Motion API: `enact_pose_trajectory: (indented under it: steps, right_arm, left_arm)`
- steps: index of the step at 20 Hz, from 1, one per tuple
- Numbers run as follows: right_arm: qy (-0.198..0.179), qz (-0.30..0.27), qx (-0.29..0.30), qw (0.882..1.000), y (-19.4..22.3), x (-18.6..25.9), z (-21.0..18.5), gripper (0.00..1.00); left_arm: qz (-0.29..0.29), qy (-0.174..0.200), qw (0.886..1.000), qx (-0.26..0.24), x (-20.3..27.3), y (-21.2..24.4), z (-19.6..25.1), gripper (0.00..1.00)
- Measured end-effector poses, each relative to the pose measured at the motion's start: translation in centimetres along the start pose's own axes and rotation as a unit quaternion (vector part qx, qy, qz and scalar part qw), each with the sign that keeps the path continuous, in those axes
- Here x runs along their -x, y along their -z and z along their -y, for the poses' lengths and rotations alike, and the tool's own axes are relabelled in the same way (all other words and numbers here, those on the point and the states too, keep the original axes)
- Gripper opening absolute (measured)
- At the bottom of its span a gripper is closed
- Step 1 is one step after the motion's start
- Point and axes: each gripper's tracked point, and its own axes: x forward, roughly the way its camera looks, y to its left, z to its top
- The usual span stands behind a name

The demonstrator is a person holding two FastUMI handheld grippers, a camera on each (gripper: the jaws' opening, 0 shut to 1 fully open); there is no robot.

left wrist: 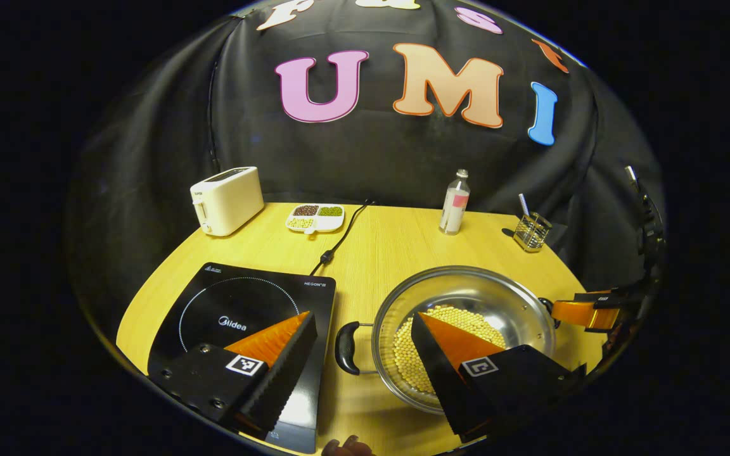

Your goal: First push the handle of the pot to place it horizontally, then grasp the pot with both hands and set it on the induction cooktop.

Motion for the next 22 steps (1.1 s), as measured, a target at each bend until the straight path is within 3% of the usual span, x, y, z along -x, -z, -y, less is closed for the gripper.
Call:
enact_pose_trajectory:
  steps: [6,9,15,22]
  right_arm:
    - [0.005,-0.031,0.004,0.999,1.0,-2.8,0.0,0.89]
    - [0.006,-0.045,-0.005,0.999,1.5,-3.8,0.1,0.96]
    - [0.004,-0.072,-0.013,0.997,3.0,-5.8,0.1,0.96]
    - [0.004,-0.09,-0.02,0.996,4.1,-7.3,-0.2,0.98]
  left_arm:
    - [-0.046,0.017,0.999,0.014,-3.4,2.4,-0.1,0.98]
    - [-0.069,0.019,0.997,0.019,-4.5,3.6,-0.2,0.98]
    - [-0.107,0.029,0.994,0.02,-6.0,5.7,0.1,0.98]
    - [-0.121,0.034,0.992,0.008,-6.7,6.2,1.0,0.98]
